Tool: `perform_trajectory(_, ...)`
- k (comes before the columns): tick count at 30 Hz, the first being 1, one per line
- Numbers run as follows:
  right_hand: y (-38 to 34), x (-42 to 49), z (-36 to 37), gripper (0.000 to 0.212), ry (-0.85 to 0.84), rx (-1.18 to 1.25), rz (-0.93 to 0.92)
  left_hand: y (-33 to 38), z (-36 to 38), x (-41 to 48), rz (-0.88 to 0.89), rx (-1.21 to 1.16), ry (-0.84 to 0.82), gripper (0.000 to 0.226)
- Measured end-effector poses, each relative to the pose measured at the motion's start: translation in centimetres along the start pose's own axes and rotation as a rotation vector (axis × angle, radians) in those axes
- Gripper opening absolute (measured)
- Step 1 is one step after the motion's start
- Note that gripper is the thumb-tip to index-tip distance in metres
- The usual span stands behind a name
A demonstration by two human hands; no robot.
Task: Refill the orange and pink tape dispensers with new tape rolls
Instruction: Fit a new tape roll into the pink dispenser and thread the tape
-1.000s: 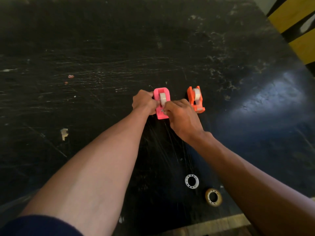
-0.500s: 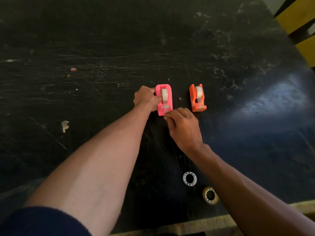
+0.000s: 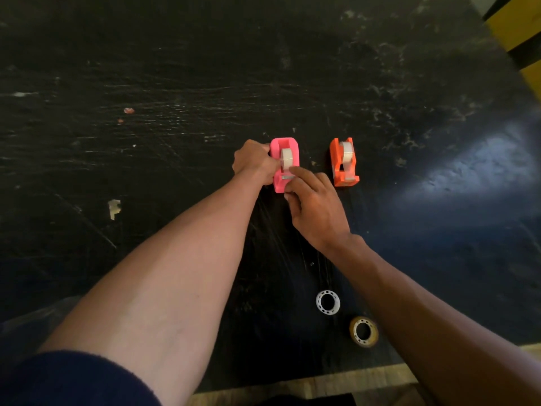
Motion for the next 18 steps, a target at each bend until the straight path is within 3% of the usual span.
perform_trajectory(7, 0.8, 1.1, 0.8, 0.021, -0.227, 0.008, 0.059, -0.2, 0.1, 0.7, -0.021, 0.008, -0.01, 0.052)
perform_trajectory(18, 0.4, 0.2, 0.7, 0.013, -0.079, -0.08, 0.048, -0.3, 0.1, 1.1, -0.023, 0.006, -0.02, 0.048)
Point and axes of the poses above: each hand's wrist, its own x-axis towards the middle knuckle, its own z-axis out of the palm, y = z × x, the point moved 7 cm from there along x, towards the middle knuckle, and after that the axes turned 15 degrees about -z, right-handed, at the moved point
